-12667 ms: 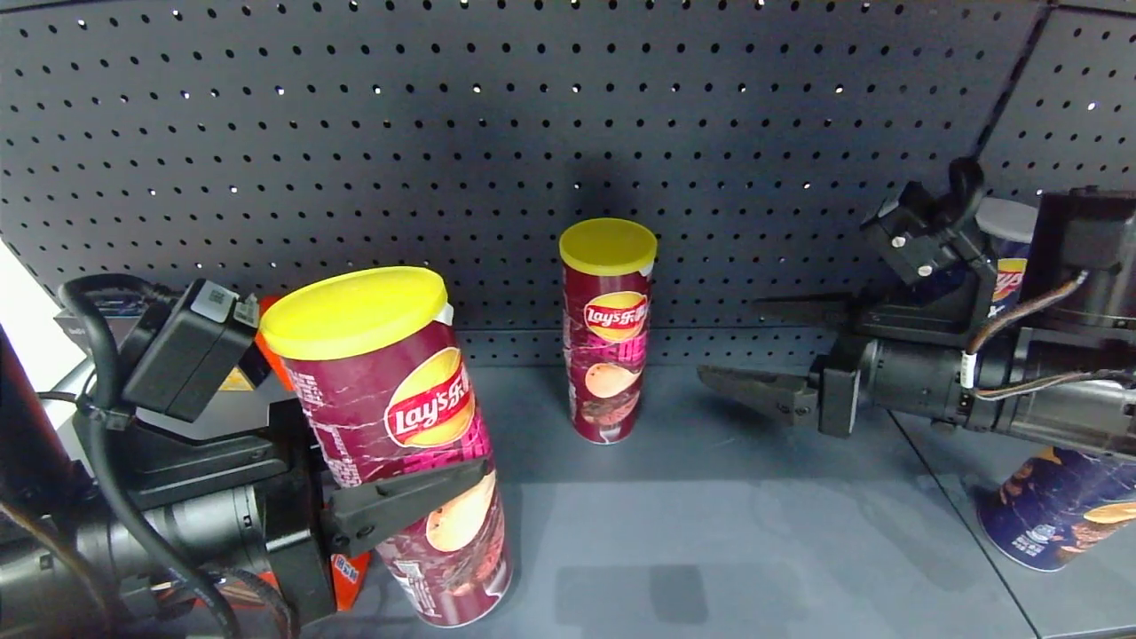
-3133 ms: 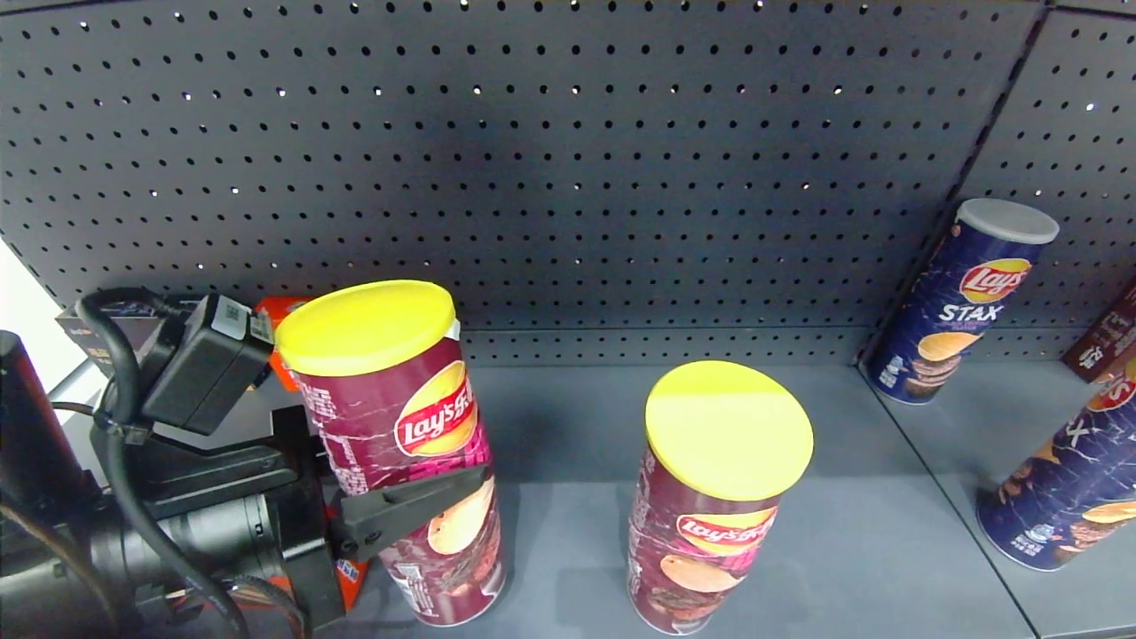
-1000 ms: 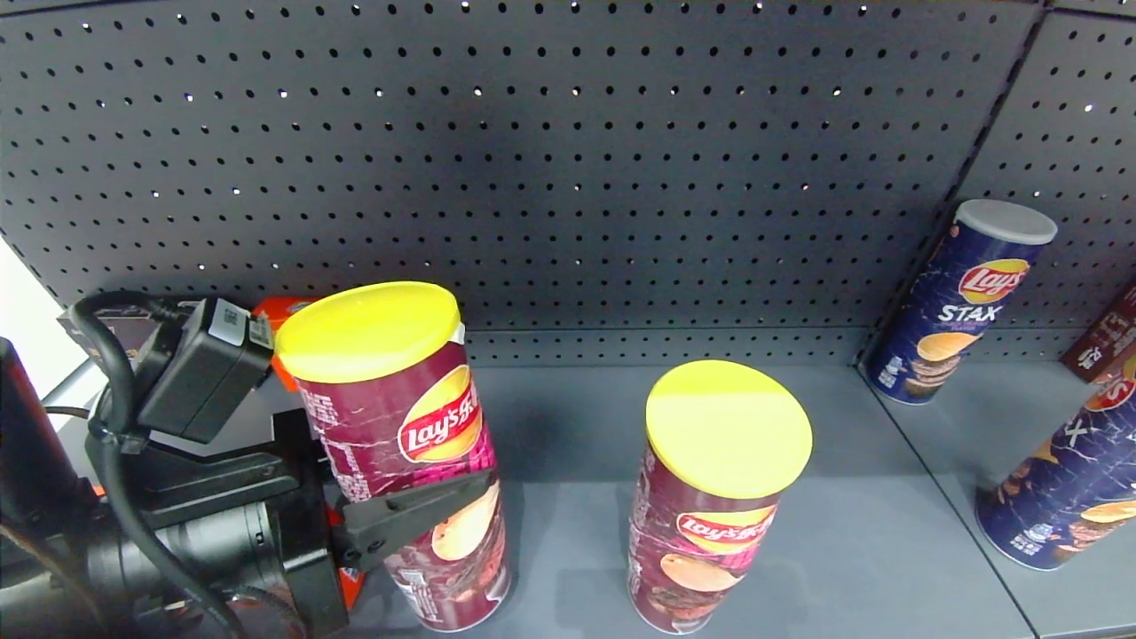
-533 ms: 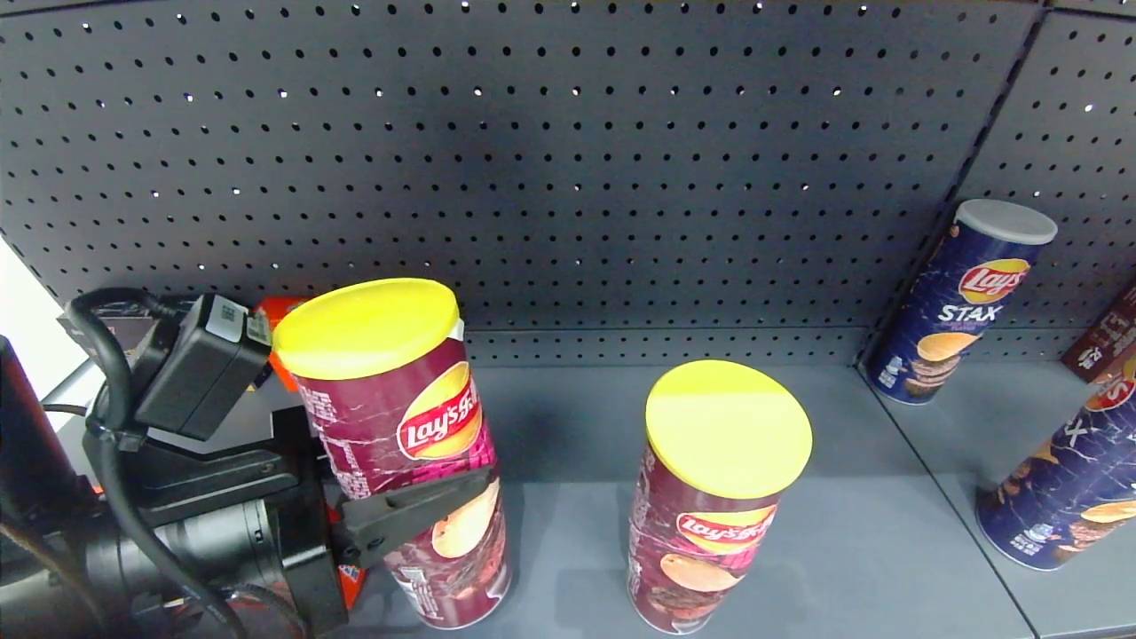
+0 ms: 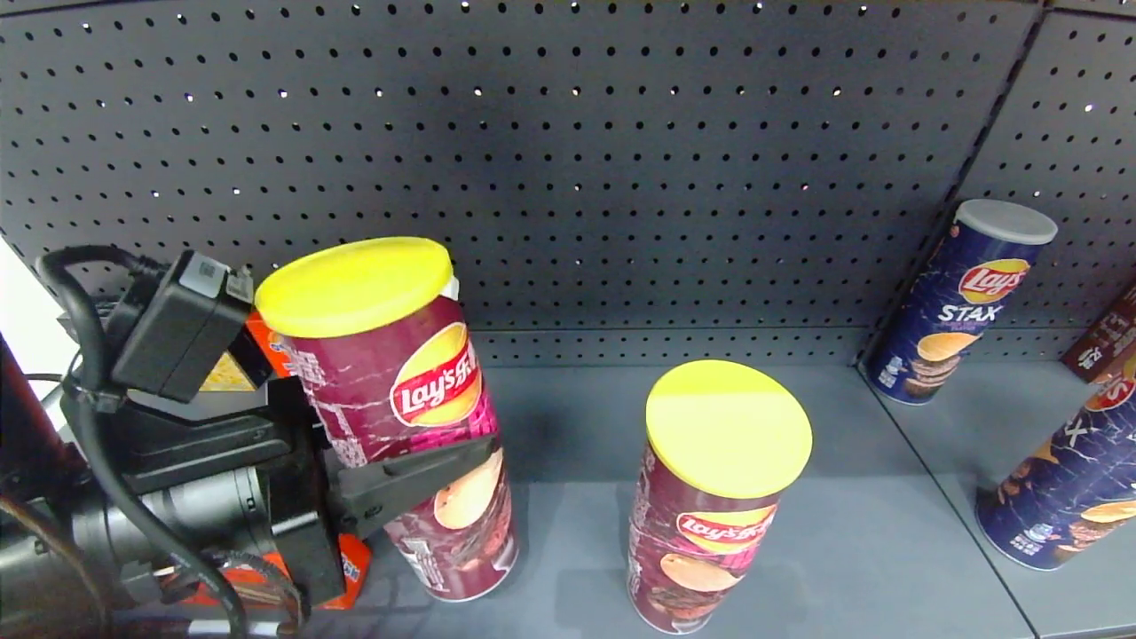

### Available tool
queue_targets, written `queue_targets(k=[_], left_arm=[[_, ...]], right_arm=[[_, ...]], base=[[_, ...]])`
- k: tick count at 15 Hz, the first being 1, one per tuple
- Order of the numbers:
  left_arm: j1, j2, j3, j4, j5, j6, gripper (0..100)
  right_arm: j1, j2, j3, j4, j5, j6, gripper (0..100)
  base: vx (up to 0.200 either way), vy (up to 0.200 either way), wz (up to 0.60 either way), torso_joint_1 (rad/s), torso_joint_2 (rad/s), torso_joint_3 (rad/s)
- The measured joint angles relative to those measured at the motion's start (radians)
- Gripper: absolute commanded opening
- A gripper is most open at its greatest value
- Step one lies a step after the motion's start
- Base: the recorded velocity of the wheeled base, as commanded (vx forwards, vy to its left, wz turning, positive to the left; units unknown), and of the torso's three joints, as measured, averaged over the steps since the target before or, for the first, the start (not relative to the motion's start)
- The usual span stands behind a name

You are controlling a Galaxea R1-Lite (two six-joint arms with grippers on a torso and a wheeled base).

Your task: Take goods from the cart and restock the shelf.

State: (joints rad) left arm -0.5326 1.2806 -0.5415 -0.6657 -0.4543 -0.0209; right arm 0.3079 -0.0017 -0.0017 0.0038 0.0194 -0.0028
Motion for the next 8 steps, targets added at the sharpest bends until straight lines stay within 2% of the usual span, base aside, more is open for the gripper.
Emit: queue_targets(k=[4, 7, 8], left_arm=[[0.033, 0.044, -0.115, 0.002, -0.001, 0.014, 0], [0.06, 0.105, -0.2, 0.029, -0.002, 0.053, 0], [0.061, 0.121, -0.215, 0.041, -0.03, 0.057, 0]], right_arm=[[0.0, 0.0, 0.0, 0.0, 0.0, 0.0, 100], [0.0, 0.0, 0.0, 0.0, 0.0, 0.0, 100], [0.0, 0.0, 0.0, 0.0, 0.0, 0.0, 100]], base=[[0.0, 0.0, 0.0, 0.0, 0.0, 0.0], [0.0, 0.0, 0.0, 0.0, 0.0, 0.0], [0.0, 0.0, 0.0, 0.0, 0.0, 0.0]])
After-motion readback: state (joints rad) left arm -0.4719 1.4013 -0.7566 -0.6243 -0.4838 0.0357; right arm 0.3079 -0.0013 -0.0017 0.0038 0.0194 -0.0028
